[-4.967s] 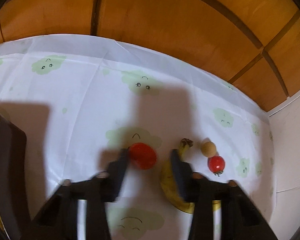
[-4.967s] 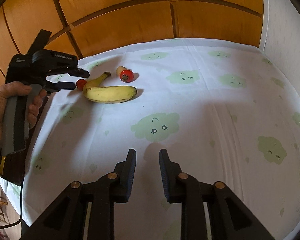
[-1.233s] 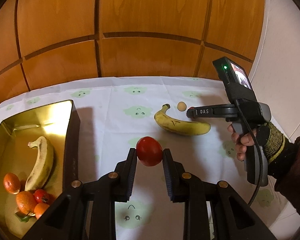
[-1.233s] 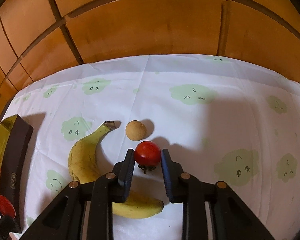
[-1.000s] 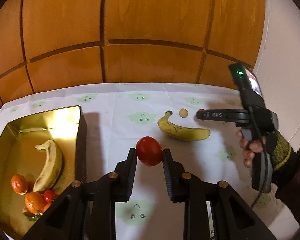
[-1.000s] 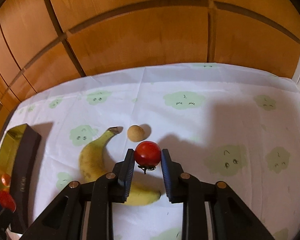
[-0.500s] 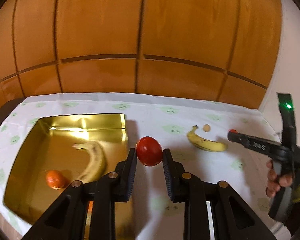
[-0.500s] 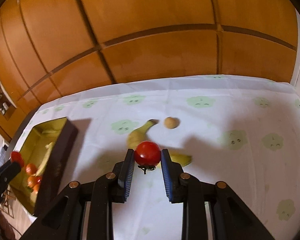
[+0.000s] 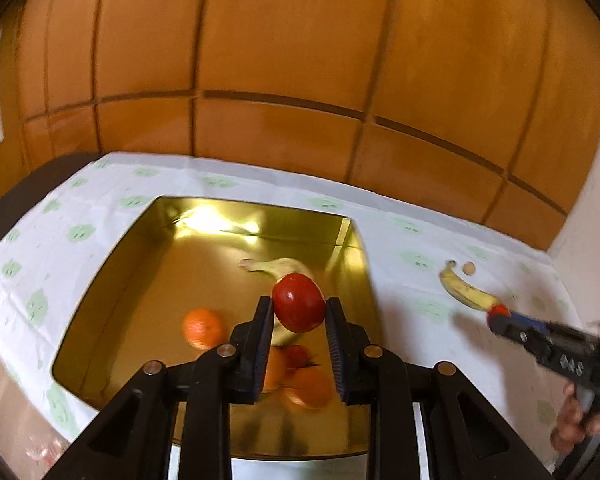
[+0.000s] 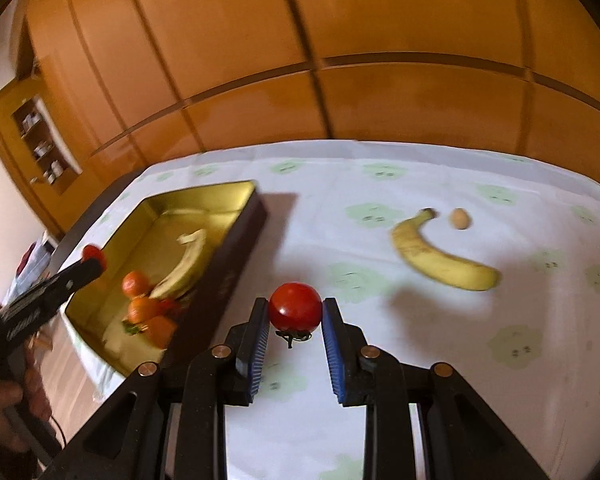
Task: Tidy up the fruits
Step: 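Carry the tomato into the gold tray and open the left tool while the right tool holds its tomato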
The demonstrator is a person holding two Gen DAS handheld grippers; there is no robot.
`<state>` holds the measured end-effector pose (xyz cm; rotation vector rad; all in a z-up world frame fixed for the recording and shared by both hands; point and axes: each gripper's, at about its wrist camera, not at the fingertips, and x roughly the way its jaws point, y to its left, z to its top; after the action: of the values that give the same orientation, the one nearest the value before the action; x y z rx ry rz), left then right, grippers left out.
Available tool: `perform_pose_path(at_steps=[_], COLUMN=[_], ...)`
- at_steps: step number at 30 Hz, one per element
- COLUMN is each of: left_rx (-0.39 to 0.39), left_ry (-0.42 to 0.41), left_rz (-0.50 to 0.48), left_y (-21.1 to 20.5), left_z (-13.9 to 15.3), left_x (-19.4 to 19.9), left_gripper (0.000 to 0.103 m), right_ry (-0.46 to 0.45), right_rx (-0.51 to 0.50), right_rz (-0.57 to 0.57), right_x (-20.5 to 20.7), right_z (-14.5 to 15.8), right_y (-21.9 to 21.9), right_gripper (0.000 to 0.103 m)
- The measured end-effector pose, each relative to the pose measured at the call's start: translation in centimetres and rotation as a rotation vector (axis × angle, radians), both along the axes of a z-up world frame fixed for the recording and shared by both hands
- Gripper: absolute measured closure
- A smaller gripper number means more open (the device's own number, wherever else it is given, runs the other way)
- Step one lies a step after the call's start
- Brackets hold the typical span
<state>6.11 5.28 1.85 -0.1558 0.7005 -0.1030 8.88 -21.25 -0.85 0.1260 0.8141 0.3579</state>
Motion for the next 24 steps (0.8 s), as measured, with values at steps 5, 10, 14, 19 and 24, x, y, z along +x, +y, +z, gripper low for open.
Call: perform_pose_path(at_steps=[5, 10, 14, 19, 24], left_rx=[-0.061, -0.103, -0.143, -0.107, -0.093], left_ry=[0.028, 0.062, 0.133, 0.218, 0.305], left_rz=[0.062, 0.068, 0.044, 0.03, 0.04], left_y=[4.2, 6.0, 5.7, 4.3, 3.5], left_z=[-0.1, -0.3, -1.7, -4.3, -6.8], left_x=[1.6, 4.5, 7.7, 11.0, 12.6], left_gripper=[0.077, 0.076, 0.076, 0.076, 0.076], right_ry=[-0.009, -0.02, -0.017, -0.011, -0.004], right_rx=[-0.014, -0.034, -0.054, -0.072, -0.076], right_rz=[0.089, 0.166, 0.206, 0.222, 0.217], right_x=[-1.0, -1.4, -1.7, -1.8, -1.4], right_z=[0.3, 0.5, 0.3, -0.2, -0.3], right_y=[3.6, 6.6, 7.9, 8.7, 8.6], right_gripper=[0.076, 0.076, 0.076, 0.076, 0.076])
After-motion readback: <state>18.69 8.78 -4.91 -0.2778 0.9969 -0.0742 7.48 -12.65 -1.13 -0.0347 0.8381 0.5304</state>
